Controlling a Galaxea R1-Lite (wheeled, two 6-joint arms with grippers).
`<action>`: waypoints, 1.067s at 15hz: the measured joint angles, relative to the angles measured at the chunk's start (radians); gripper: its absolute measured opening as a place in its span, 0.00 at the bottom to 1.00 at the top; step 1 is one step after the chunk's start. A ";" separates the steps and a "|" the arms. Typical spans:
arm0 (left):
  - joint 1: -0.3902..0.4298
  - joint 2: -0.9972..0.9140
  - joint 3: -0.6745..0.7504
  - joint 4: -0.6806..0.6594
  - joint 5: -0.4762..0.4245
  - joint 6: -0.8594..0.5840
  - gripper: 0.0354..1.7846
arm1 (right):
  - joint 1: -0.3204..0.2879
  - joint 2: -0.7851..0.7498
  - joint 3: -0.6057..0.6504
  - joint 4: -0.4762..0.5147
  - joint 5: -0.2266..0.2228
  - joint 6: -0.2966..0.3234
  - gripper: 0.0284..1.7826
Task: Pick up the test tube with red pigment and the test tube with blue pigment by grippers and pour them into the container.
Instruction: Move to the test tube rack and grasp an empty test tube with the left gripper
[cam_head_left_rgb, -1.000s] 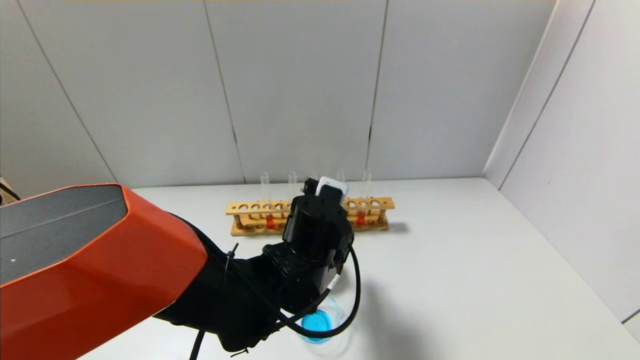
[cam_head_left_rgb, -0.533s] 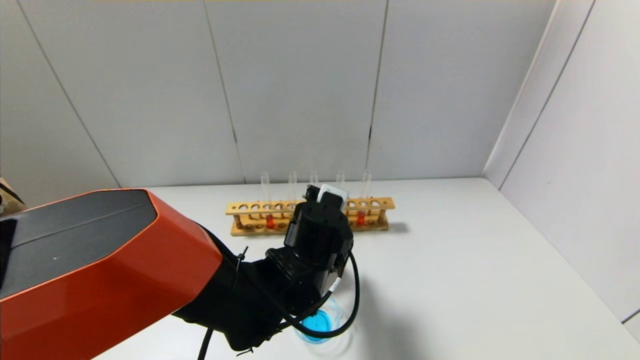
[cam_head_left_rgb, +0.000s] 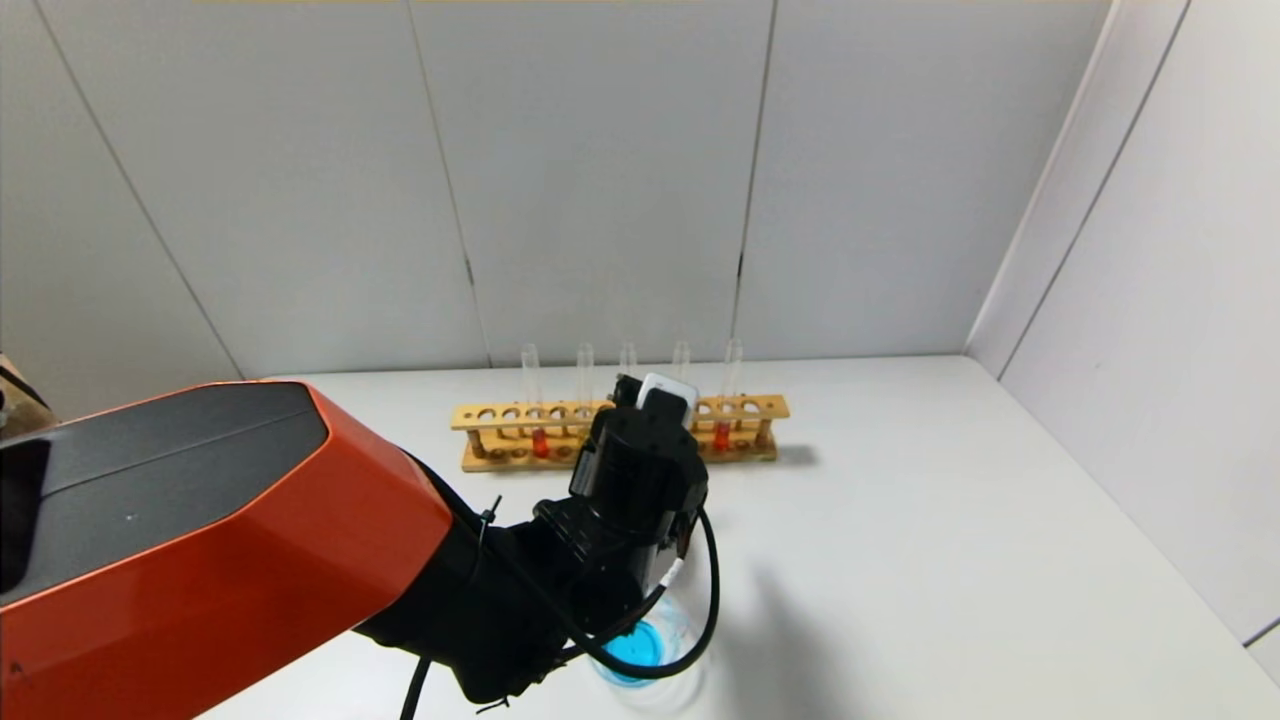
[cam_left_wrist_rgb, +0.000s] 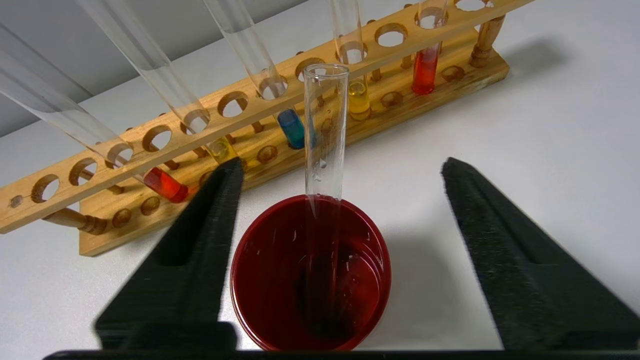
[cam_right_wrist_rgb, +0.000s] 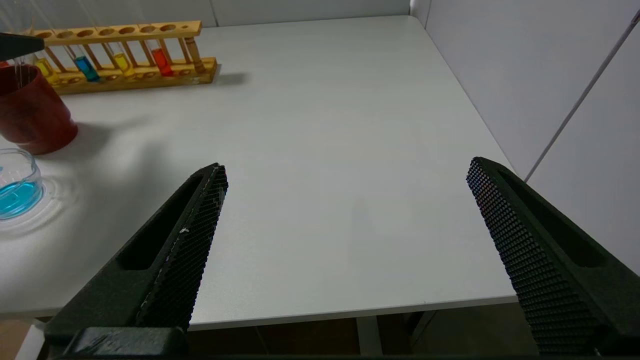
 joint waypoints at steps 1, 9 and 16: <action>0.000 -0.003 -0.001 0.000 0.001 0.002 0.90 | 0.000 0.000 0.000 0.000 0.000 0.000 0.98; 0.023 -0.214 0.045 0.031 0.072 0.080 0.98 | 0.000 0.000 0.000 0.000 0.000 0.000 0.98; 0.194 -0.322 0.238 0.020 0.089 -0.129 0.98 | 0.000 0.000 0.000 0.000 0.000 0.000 0.98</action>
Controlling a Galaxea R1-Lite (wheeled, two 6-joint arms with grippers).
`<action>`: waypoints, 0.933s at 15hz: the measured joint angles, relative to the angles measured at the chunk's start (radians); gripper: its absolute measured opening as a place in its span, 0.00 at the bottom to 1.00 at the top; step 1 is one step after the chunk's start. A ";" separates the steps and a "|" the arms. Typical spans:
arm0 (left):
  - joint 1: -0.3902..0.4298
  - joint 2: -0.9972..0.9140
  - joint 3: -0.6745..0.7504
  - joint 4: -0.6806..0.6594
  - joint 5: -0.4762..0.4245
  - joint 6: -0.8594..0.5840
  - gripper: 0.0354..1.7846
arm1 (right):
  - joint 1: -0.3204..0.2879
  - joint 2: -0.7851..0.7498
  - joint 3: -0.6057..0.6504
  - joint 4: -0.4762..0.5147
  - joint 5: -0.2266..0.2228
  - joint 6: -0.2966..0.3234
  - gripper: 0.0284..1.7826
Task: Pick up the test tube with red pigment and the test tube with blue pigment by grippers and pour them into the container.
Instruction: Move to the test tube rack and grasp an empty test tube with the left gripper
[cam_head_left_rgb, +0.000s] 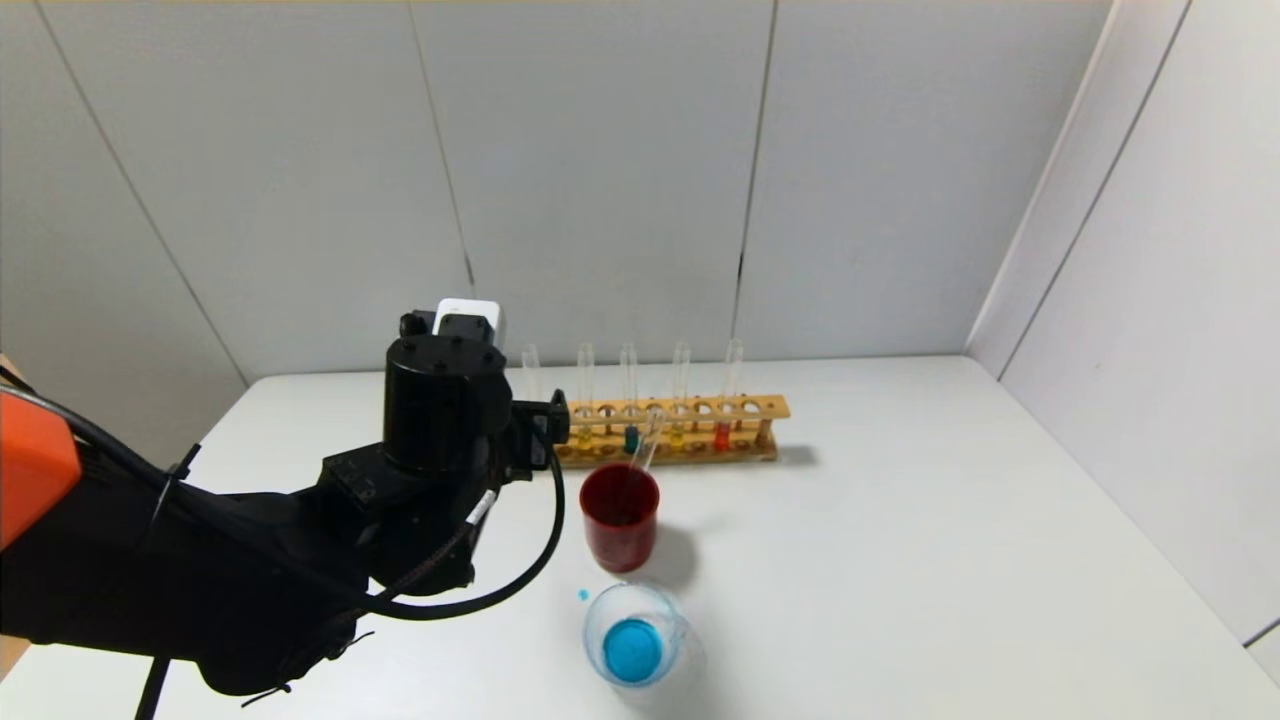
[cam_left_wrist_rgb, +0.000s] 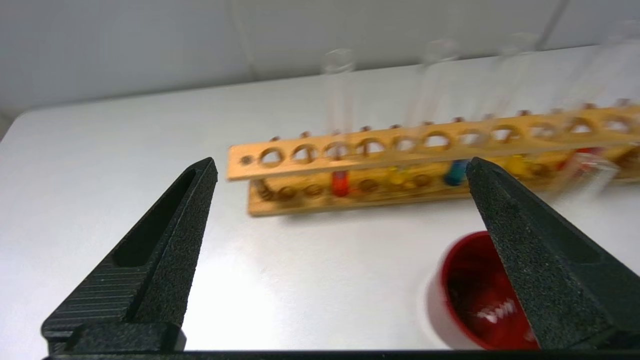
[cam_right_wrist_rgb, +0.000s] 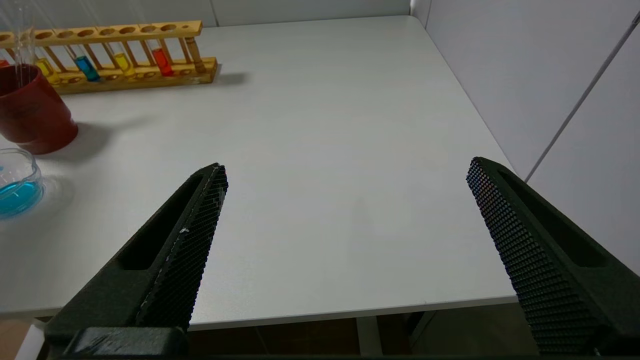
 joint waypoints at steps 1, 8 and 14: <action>0.020 0.003 0.009 -0.003 -0.011 -0.019 0.98 | 0.000 0.000 0.000 0.000 0.000 0.000 0.98; 0.082 0.123 -0.057 -0.044 -0.071 -0.025 0.98 | 0.000 0.000 0.000 0.000 0.000 0.000 0.98; 0.145 0.255 -0.172 -0.044 -0.146 -0.023 0.98 | 0.000 0.000 0.000 0.000 0.000 0.000 0.98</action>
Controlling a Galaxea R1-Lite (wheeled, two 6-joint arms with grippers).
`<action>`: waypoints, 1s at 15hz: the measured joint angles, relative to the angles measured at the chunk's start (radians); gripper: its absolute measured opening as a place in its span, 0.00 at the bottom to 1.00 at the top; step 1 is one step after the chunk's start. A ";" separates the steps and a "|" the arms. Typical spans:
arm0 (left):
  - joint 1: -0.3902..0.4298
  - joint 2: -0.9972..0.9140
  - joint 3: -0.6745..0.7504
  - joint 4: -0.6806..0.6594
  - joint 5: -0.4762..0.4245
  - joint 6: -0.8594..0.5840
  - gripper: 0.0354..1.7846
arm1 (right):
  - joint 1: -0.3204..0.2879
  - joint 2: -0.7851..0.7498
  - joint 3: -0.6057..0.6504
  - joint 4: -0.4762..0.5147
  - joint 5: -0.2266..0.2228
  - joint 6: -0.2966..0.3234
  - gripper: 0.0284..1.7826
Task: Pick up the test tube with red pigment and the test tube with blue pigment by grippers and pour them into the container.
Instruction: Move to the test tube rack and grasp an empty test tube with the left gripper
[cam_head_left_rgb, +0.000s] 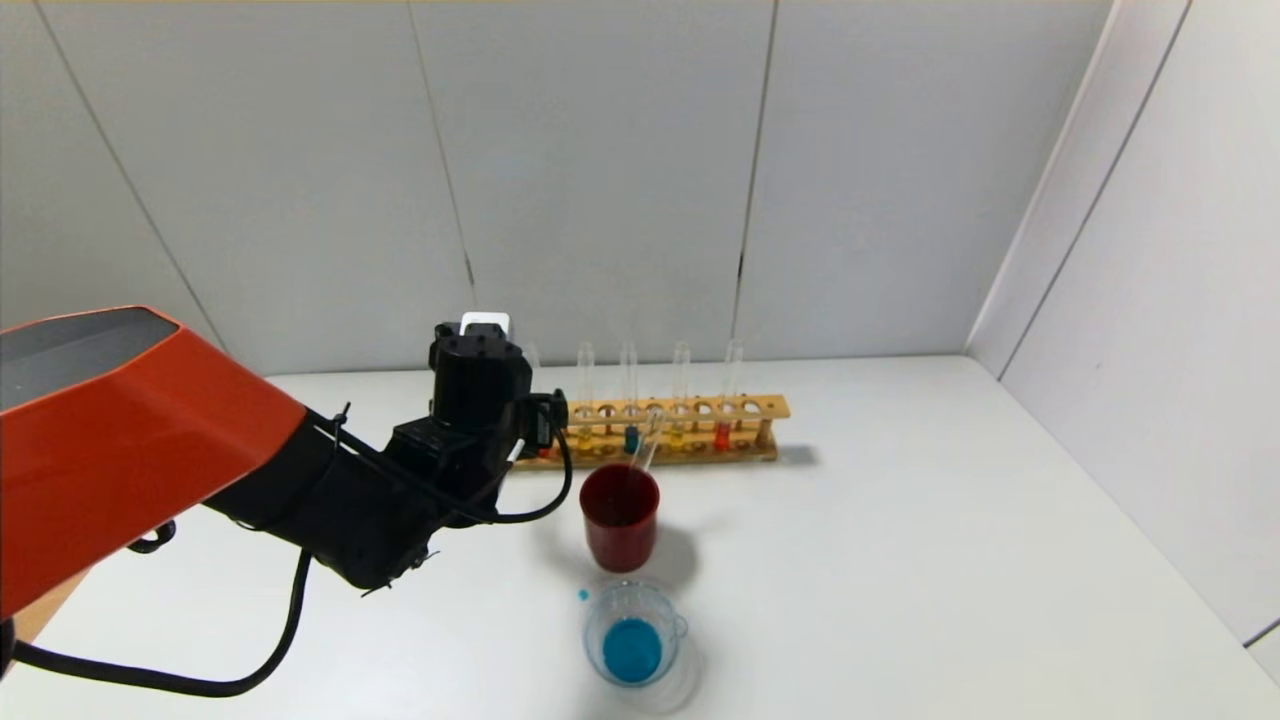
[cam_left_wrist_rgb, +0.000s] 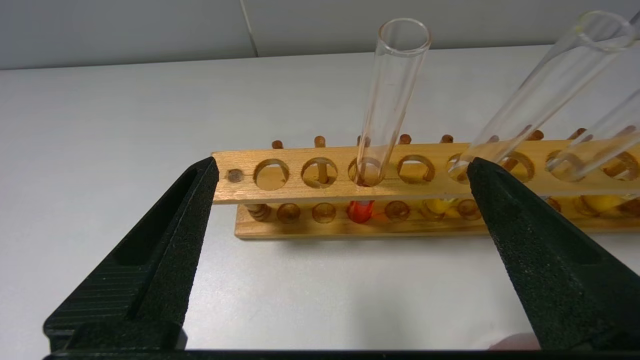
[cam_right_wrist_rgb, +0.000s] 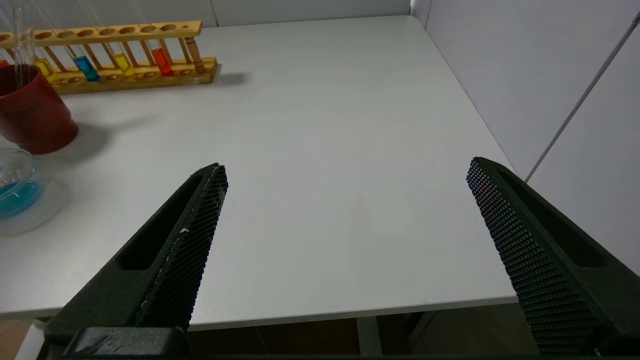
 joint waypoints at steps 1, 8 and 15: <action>0.007 0.019 -0.021 0.003 -0.004 0.001 0.98 | 0.000 0.000 0.000 0.000 0.000 0.000 0.98; 0.050 0.106 -0.113 0.013 -0.063 0.003 0.98 | 0.000 0.000 0.000 0.000 0.000 0.000 0.98; 0.049 0.136 -0.147 0.023 -0.091 0.004 0.98 | 0.000 0.000 0.000 0.000 0.000 0.000 0.98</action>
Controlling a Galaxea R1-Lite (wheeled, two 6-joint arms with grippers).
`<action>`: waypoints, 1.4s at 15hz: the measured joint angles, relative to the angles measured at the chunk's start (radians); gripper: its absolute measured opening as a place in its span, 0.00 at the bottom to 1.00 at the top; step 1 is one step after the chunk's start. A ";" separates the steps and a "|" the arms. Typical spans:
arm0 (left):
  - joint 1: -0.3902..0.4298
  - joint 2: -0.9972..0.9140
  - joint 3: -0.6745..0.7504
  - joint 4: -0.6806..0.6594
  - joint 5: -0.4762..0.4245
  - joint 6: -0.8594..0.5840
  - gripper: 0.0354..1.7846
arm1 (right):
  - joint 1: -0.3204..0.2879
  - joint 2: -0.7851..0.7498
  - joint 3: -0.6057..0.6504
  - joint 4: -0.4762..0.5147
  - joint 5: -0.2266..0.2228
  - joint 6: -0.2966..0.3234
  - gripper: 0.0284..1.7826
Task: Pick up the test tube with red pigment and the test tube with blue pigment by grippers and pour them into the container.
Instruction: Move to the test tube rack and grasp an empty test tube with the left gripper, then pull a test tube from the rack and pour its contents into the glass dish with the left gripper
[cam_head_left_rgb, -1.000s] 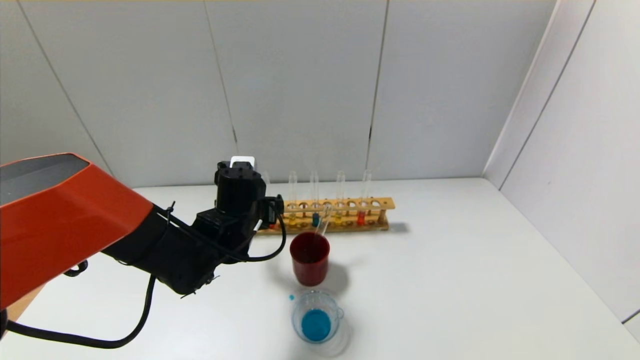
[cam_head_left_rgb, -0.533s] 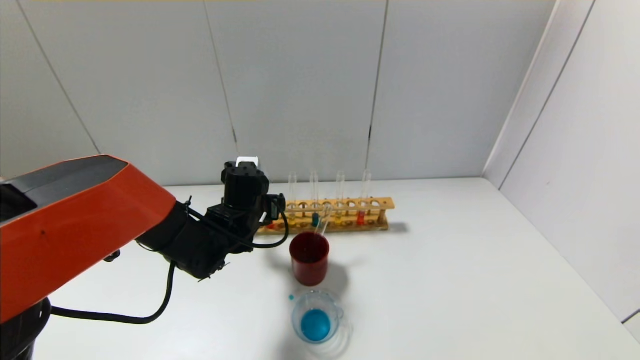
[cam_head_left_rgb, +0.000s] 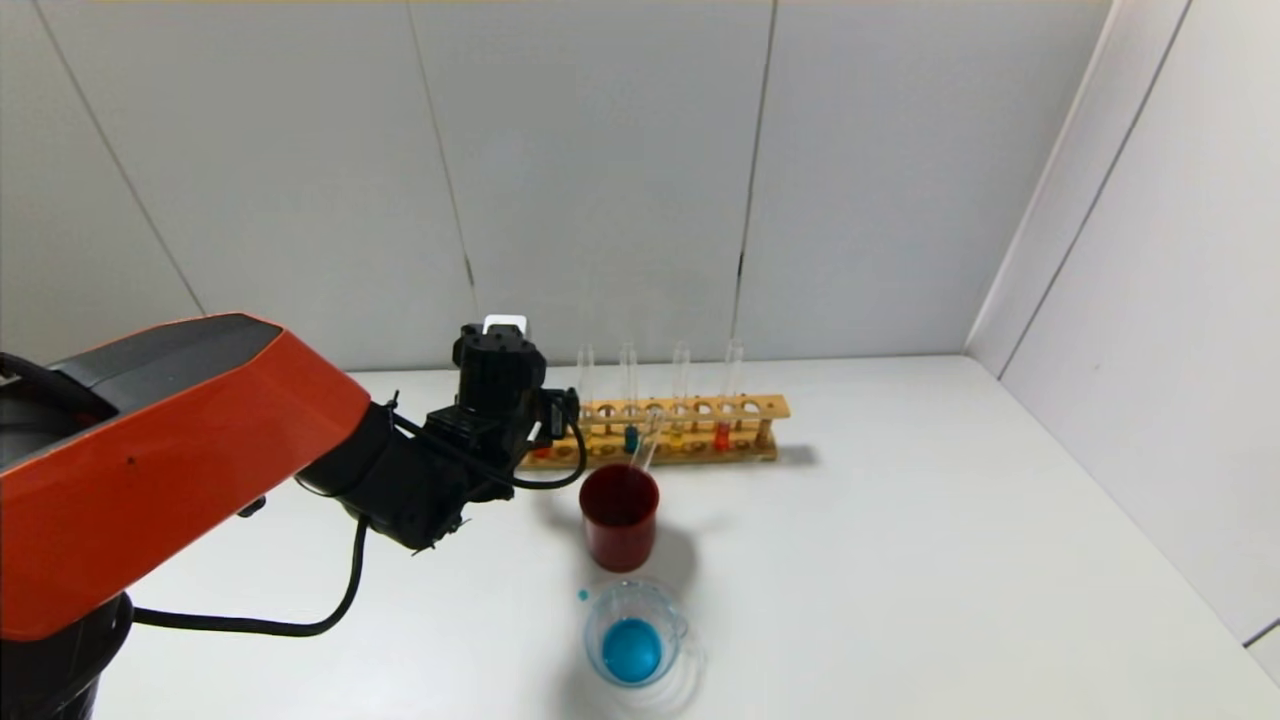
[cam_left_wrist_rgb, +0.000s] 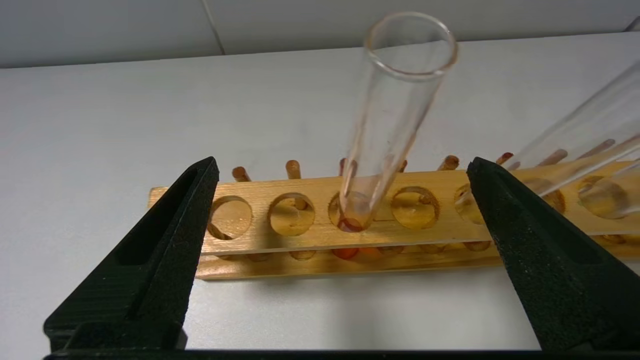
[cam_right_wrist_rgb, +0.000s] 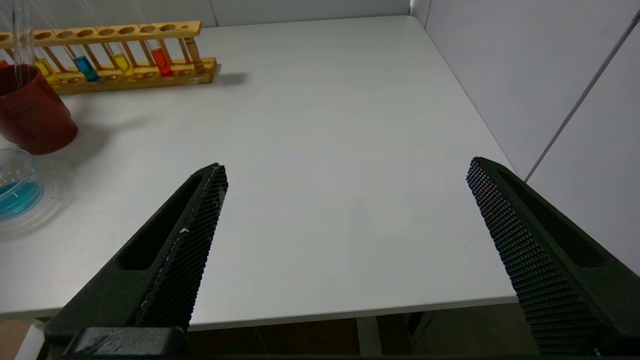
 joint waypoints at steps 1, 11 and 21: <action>0.000 0.004 -0.001 0.000 0.000 0.000 0.96 | 0.000 0.000 0.000 0.000 0.000 0.000 0.98; -0.002 0.044 -0.034 0.004 -0.013 0.001 0.17 | 0.000 0.000 0.000 0.000 0.000 0.000 0.98; -0.001 0.008 -0.061 0.050 -0.010 0.044 0.15 | 0.000 0.000 0.000 0.000 0.000 0.000 0.98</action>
